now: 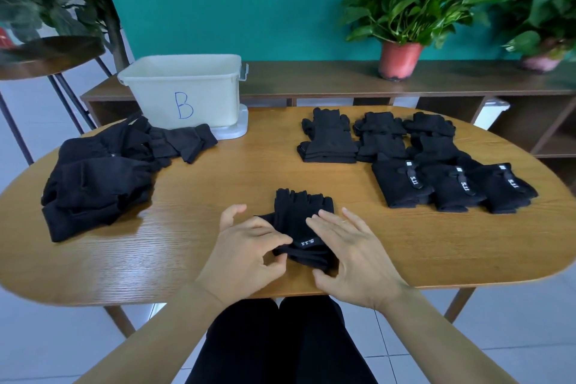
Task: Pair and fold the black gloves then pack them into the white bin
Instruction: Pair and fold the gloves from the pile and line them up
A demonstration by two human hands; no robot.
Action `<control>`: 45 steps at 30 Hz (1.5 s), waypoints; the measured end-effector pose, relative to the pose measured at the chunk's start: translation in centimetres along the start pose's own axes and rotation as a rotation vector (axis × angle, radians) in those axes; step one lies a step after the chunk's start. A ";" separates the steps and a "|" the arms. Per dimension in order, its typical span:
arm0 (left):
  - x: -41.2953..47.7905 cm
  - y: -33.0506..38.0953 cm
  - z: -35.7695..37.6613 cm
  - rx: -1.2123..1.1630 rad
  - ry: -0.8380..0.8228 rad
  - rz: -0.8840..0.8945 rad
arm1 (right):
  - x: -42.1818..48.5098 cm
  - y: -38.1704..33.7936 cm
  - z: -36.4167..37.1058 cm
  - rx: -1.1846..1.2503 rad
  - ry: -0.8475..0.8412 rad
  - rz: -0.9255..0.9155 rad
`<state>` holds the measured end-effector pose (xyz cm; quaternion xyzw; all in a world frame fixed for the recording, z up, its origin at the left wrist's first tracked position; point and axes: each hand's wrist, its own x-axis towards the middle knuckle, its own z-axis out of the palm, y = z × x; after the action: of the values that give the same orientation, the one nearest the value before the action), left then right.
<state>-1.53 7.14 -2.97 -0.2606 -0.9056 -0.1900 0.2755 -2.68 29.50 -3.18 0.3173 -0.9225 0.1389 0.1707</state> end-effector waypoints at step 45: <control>3.3 4.3 3.4 0.173 -0.173 -0.287 | 5.1 2.2 0.9 -0.228 0.358 0.195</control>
<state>-2.76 13.44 -2.80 -0.1195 -0.9667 -0.1258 0.1879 -8.08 28.12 -2.27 0.1755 -0.9134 0.1036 0.3523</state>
